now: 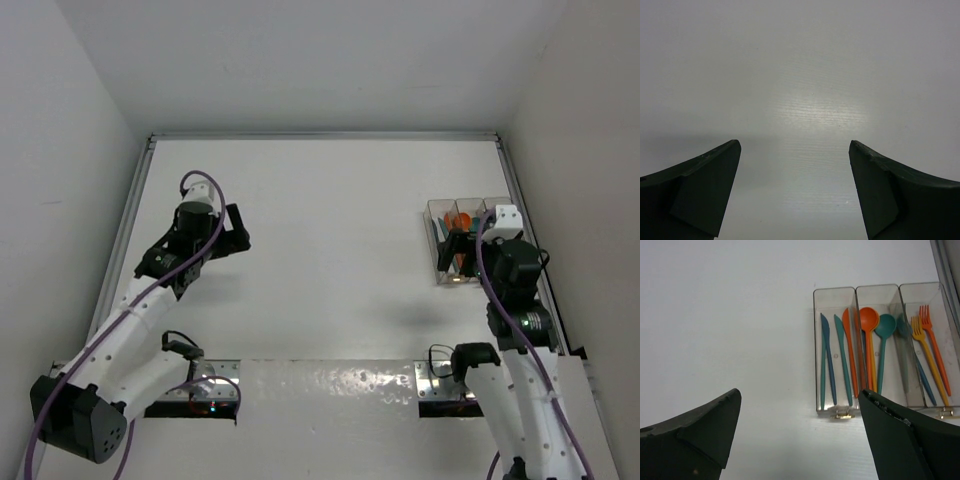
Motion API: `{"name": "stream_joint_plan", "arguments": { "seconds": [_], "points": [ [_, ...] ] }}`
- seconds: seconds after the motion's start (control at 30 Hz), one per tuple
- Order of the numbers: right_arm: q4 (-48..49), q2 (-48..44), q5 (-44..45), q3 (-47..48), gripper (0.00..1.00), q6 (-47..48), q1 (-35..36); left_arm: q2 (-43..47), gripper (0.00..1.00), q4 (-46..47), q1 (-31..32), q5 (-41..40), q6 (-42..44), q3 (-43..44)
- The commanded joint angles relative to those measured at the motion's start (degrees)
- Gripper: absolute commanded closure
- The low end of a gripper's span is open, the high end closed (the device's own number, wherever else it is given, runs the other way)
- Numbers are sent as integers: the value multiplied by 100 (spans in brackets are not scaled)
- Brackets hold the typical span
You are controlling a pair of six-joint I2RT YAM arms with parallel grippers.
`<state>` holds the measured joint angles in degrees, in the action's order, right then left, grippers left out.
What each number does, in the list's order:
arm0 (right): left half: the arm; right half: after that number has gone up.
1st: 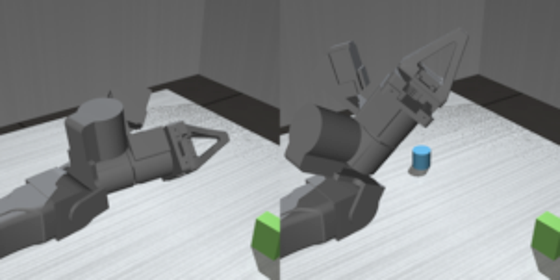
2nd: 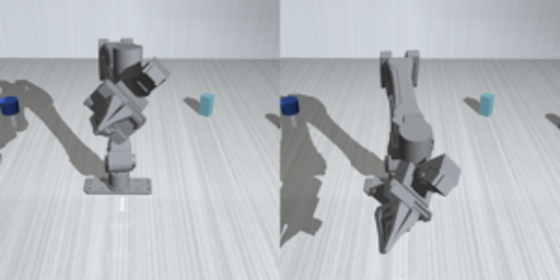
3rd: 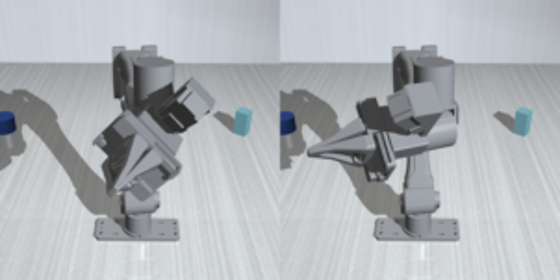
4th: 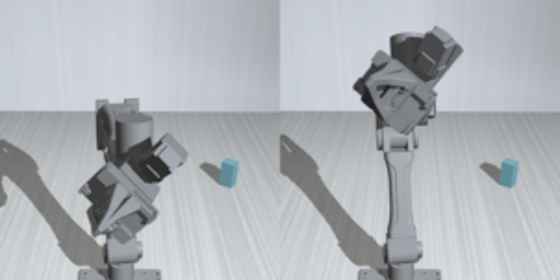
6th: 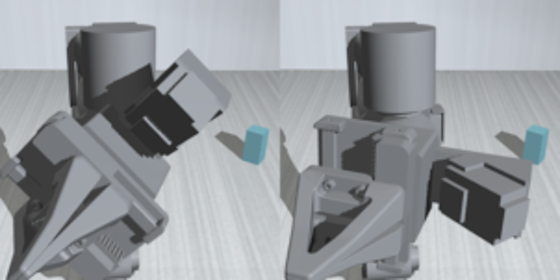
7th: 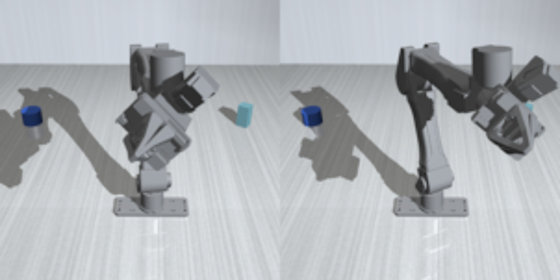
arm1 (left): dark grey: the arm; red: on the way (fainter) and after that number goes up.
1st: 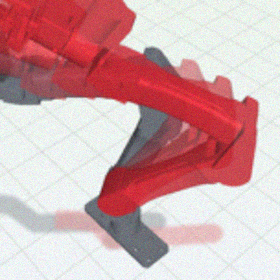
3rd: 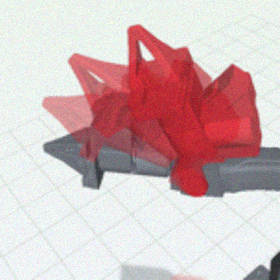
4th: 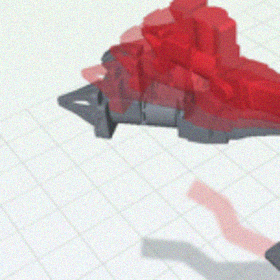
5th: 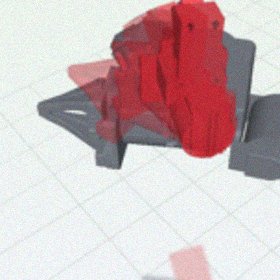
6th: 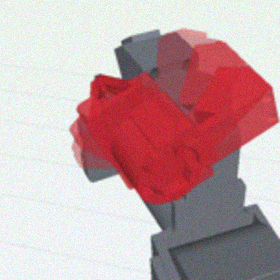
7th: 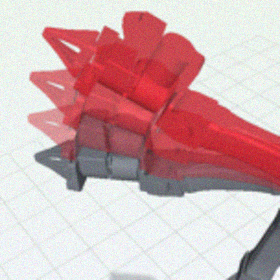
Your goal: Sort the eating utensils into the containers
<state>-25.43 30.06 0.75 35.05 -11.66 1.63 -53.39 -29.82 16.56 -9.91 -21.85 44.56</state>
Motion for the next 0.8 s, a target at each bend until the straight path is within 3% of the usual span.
{"name": "stream_joint_plan", "arguments": {
  "seconds": [0.0, 0.17, 0.43, 0.77],
  "points": [
    [-488, -483, -251, -156, 1, -301, 4, 302, 12, 82, 23, -107, 154, 203],
    [-770, -1098, -120, -305, 1, -617, 117, 794, 12, 100, 23, -362, 189, -52],
    [-919, -1521, 1161, -464, 1, -1610, 531, 1208, 11, -146, 23, -573, 304, -149],
    [-920, -1846, 1393, -745, 1, -1523, 909, 1595, 11, 20, 23, -863, 207, -351]
  ]
}}
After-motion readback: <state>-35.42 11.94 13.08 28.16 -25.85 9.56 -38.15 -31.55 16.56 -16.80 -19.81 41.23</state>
